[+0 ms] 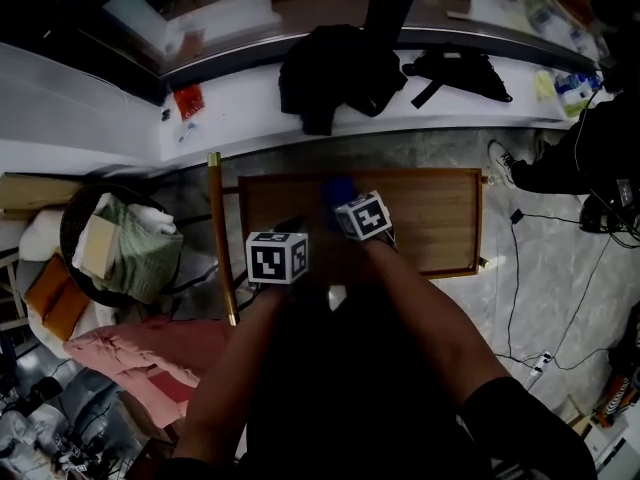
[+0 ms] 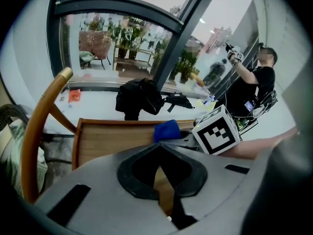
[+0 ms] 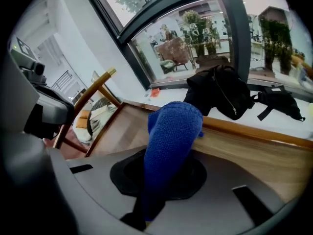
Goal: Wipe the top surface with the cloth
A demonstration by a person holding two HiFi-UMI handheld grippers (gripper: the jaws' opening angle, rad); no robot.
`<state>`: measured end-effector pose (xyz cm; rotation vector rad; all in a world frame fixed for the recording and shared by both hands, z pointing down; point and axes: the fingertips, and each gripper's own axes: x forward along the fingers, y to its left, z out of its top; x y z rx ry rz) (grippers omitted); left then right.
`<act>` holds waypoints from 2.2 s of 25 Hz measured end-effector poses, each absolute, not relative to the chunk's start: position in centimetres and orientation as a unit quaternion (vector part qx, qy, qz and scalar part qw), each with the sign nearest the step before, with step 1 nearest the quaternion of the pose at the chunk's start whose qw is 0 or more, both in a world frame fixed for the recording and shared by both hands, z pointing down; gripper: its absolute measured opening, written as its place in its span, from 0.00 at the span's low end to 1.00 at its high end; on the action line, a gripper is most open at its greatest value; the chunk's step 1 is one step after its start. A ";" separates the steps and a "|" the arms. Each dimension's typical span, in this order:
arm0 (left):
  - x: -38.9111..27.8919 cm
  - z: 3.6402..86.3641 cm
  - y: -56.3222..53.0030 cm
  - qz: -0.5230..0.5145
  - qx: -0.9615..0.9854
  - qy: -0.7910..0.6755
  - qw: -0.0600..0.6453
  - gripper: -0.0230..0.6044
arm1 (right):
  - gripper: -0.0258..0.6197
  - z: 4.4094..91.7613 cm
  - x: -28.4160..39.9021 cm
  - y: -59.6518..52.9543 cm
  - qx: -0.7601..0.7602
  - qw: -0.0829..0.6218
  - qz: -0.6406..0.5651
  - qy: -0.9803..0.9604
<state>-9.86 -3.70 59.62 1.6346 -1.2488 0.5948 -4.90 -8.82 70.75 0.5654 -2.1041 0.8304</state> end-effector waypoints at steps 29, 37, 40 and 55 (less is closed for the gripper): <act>8.4 61.0 -8.5 0.266 0.725 -0.425 0.471 0.05 | 0.11 69.4 23.7 -16.1 0.381 0.399 0.342 -0.761; 8.0 60.8 -9.0 0.255 0.724 -0.434 0.472 0.05 | 0.11 69.2 28.0 -17.4 0.422 0.419 0.346 -0.726; 7.5 60.9 -8.9 0.255 0.723 -0.432 0.474 0.05 | 0.11 69.1 29.5 -17.6 0.440 0.430 0.347 -0.708; -4.0 55.9 -7.3 0.200 0.730 -0.459 0.464 0.05 | 0.11 65.5 19.0 -14.5 0.455 0.368 0.357 -0.728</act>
